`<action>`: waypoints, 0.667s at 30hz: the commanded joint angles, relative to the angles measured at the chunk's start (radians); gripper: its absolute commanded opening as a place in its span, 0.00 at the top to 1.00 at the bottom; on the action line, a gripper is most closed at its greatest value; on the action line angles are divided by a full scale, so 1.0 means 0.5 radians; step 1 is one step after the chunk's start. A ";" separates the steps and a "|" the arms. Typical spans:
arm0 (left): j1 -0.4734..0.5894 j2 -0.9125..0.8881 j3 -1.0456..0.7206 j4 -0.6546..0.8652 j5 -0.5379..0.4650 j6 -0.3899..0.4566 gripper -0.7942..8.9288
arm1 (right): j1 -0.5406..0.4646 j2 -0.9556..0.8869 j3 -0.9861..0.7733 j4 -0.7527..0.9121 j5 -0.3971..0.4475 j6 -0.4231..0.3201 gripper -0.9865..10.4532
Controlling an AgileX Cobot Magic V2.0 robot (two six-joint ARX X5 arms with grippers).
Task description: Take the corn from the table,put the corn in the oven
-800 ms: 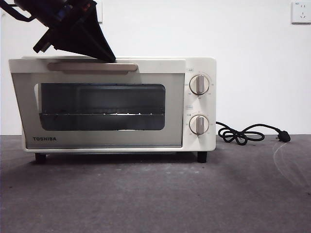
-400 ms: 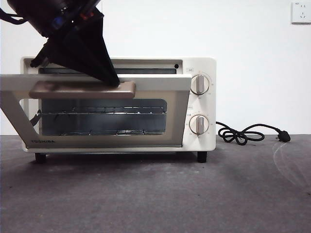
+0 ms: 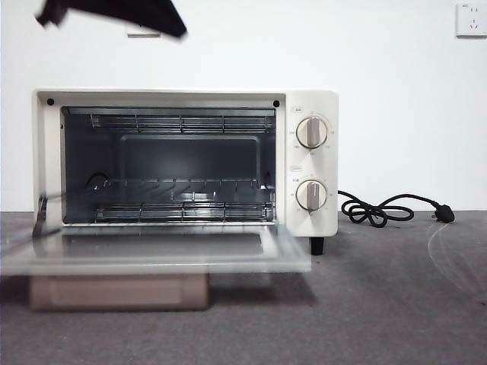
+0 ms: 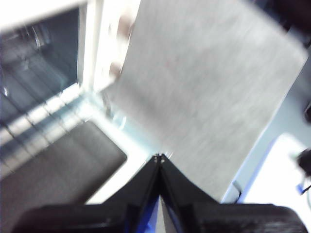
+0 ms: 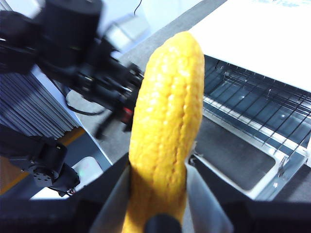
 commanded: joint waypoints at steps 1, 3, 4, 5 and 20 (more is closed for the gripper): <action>-0.014 -0.146 -0.016 -0.008 -0.002 -0.042 0.92 | 0.004 0.040 0.003 0.023 0.001 -0.017 0.92; -0.016 -0.253 -0.016 -0.008 -0.011 -0.046 0.92 | 0.004 0.077 0.003 0.041 0.001 -0.025 0.92; -0.016 -0.309 -0.016 -0.009 -0.024 -0.054 0.92 | 0.004 0.098 0.003 0.056 0.001 -0.037 0.92; -0.016 -0.366 -0.016 -0.014 -0.052 -0.063 0.92 | 0.004 0.122 0.003 0.079 0.001 -0.061 0.92; -0.016 -1.085 -0.016 -0.235 -0.265 -0.125 0.92 | 0.048 0.597 0.003 0.706 -0.002 -0.349 0.92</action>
